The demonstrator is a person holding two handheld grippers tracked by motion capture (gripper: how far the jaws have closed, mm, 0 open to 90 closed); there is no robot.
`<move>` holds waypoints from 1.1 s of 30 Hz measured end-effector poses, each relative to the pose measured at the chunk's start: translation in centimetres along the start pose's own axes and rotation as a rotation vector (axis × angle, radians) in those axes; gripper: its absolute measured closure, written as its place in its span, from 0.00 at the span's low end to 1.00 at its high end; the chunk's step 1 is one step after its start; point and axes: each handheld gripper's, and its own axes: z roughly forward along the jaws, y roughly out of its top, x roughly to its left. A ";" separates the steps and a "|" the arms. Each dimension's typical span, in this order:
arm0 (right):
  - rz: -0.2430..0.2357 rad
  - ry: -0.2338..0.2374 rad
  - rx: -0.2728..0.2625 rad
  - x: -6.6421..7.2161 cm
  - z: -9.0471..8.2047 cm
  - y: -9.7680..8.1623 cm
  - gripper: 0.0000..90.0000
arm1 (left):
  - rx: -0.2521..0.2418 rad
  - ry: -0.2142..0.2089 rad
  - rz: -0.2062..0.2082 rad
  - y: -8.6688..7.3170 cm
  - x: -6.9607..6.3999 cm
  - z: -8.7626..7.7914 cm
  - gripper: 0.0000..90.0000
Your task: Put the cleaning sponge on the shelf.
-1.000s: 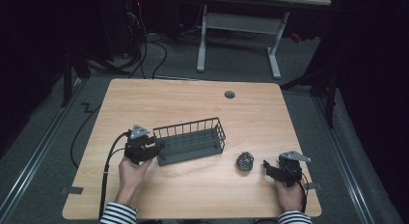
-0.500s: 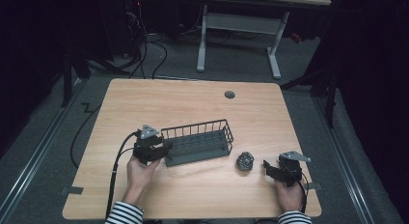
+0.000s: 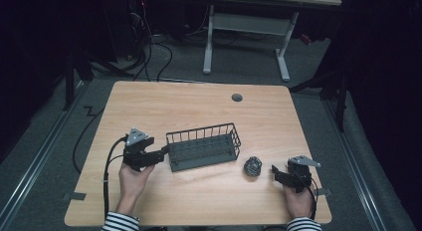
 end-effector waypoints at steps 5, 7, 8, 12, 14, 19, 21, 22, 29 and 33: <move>0.000 0.000 0.000 0.0 0.0 0.0 0.36 | -0.029 -0.007 -0.027 -0.5 1.2 -1.3 0.35; 0.000 0.000 0.000 0.0 0.0 0.0 0.36 | -0.031 0.017 -0.036 -1.0 2.0 -2.0 0.35; 0.000 0.000 0.000 0.0 0.0 0.0 0.36 | -0.030 0.022 -0.039 -1.2 2.2 -2.1 0.35; 0.000 0.000 0.000 0.0 0.0 0.0 0.36 | -0.013 0.050 -0.059 -2.2 3.4 -2.6 0.35; 0.000 0.000 0.000 0.0 0.0 0.0 0.36 | -0.002 0.061 -0.078 -2.9 4.1 -2.8 0.35; 0.000 -0.001 0.000 0.0 0.0 0.0 0.36 | 0.023 0.097 -0.102 -4.0 5.4 -3.0 0.35; 0.001 -0.001 0.000 0.0 0.0 0.0 0.36 | 0.029 0.107 -0.099 -4.2 5.5 -3.0 0.35; 0.001 -0.001 0.000 0.0 0.0 0.0 0.36 | 0.042 0.125 -0.095 -4.6 5.7 -2.9 0.35; 0.002 0.001 0.000 0.0 0.0 0.0 0.36 | 0.101 0.202 -0.085 -6.0 6.6 -1.8 0.35; 0.001 0.002 0.000 0.0 0.0 0.0 0.36 | 0.128 0.251 -0.074 -6.6 6.8 -1.1 0.35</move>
